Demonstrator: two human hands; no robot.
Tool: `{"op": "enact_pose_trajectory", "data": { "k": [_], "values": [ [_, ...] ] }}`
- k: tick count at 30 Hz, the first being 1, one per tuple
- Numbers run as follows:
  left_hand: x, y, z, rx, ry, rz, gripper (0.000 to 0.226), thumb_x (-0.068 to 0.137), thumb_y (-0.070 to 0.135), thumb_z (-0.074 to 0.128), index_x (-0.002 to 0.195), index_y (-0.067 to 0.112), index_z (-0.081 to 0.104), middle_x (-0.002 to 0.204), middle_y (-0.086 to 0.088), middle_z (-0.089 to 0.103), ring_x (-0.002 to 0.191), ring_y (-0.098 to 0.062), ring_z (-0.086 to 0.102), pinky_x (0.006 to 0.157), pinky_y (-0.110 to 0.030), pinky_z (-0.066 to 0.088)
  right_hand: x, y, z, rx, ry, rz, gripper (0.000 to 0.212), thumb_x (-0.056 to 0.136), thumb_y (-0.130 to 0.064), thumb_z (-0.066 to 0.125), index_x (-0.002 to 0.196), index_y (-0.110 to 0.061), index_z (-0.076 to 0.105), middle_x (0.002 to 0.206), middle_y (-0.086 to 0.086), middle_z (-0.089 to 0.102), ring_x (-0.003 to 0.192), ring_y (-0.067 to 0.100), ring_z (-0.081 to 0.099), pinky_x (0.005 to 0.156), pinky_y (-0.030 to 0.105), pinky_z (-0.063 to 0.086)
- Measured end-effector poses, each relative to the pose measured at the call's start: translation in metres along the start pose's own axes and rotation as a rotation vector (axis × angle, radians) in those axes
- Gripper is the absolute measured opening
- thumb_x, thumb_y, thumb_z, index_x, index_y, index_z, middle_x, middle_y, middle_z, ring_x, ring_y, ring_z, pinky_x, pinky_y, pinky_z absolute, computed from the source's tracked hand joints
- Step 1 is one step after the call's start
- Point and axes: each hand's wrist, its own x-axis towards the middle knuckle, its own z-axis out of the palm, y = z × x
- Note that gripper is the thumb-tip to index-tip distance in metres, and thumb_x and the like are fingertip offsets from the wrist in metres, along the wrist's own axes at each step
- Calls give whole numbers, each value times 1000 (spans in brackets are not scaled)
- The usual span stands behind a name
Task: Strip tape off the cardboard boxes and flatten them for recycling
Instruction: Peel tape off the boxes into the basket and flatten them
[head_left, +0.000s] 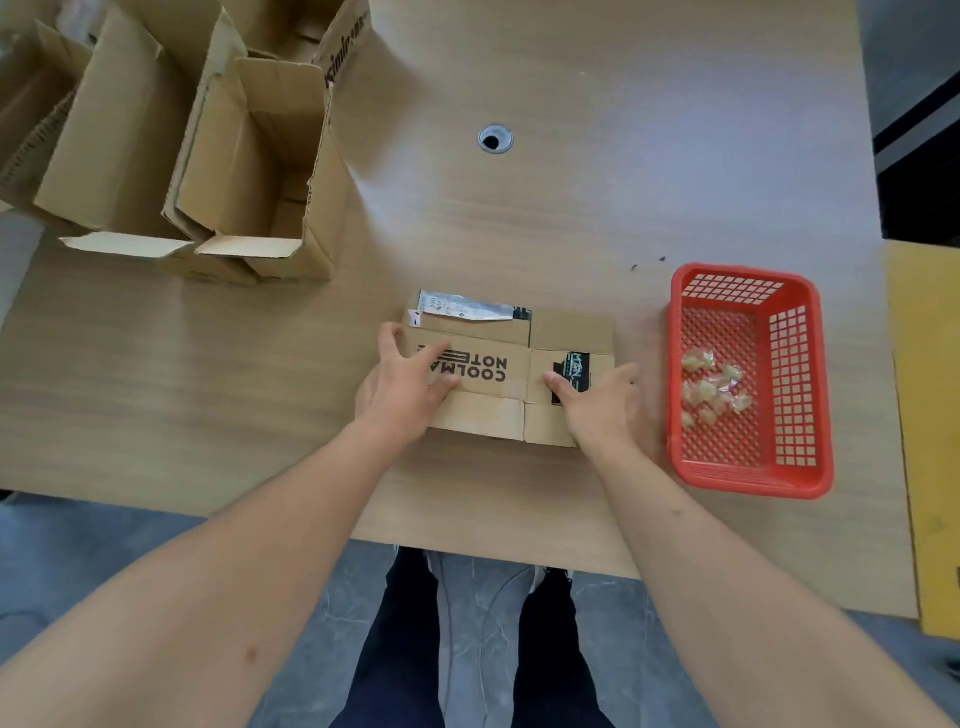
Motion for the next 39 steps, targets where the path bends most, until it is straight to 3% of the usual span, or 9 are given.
{"op": "enact_pose_trajectory", "data": {
  "k": [4, 7, 9, 12, 17, 20, 24, 34, 39],
  "values": [
    [-5, -6, 27, 163, 12, 46, 50, 103, 59, 39, 151, 48, 29, 157, -1, 14, 93, -33, 55, 77, -40, 48, -9, 8, 20, -225, 153, -91, 84, 83, -61, 74, 137, -7, 39, 138, 22, 42, 124, 39, 46, 103, 45, 38],
    [-9, -2, 43, 290, 55, 45, 52, 105, 53, 30, 155, 43, 16, 157, -4, 11, 91, -31, 41, 75, -41, 43, -13, 4, 35, -334, 239, -284, 66, 89, -42, 71, 143, -19, 43, 151, 18, 32, 132, 38, 36, 110, 51, 34],
    [-8, 2, 52, 391, 99, 45, 54, 106, 47, 29, 157, 36, 15, 159, -8, 12, 111, -36, 38, 92, -47, 42, -14, 4, 47, -368, 197, -470, 65, 88, -20, 67, 149, -25, 44, 159, 15, 27, 142, 39, 32, 114, 53, 31],
    [-4, 7, 64, 450, 123, 136, 57, 105, 35, 34, 158, 17, 20, 167, -11, 11, 152, -38, 10, 119, -52, 21, -15, 12, 59, -438, 119, -694, 75, 88, -5, 60, 154, -34, 40, 166, 11, 25, 152, 41, 23, 120, 54, 25],
    [9, 7, 81, 381, 96, 364, 62, 107, 36, 20, 162, 8, 14, 171, -8, 1, 157, -28, -1, 127, -46, 6, -11, 29, 69, -344, 131, -756, 68, 94, -13, 47, 155, -42, 39, 170, 0, 23, 157, 34, 16, 126, 49, 17],
    [10, 0, 91, 370, 112, 384, 66, 107, 43, 15, 162, 8, 6, 170, -8, -4, 157, -26, -6, 127, -46, 3, -9, 33, 75, -360, 153, -755, 61, 97, -34, 40, 157, -41, 35, 171, 0, 19, 158, 32, 13, 126, 51, 16],
    [10, -5, 97, 382, 146, 391, 67, 107, 44, 14, 163, 9, 3, 171, -8, -5, 157, -25, -7, 127, -48, 5, -6, 39, 83, -545, 116, -751, 69, 101, -61, 31, 163, -41, 7, 173, 2, -4, 159, 31, -6, 127, 52, 5],
    [13, -42, 72, 378, 82, 313, 74, 103, 61, 10, 162, 20, -9, 169, 2, -19, 155, -15, -19, 127, -48, 0, 5, 48, 55, -467, -61, -650, 73, 98, -50, 19, 163, -33, -11, 168, 6, -27, 154, 21, -28, 124, 55, -14],
    [5, -47, 68, 381, 79, 187, 79, 103, 66, 15, 162, 21, -11, 167, -14, -21, 155, -30, -15, 127, -47, -4, 6, 57, 50, -554, -62, -662, 69, 106, -52, 21, 160, -37, -18, 165, 6, -34, 152, 22, -32, 123, 54, -18]
  ]
}}
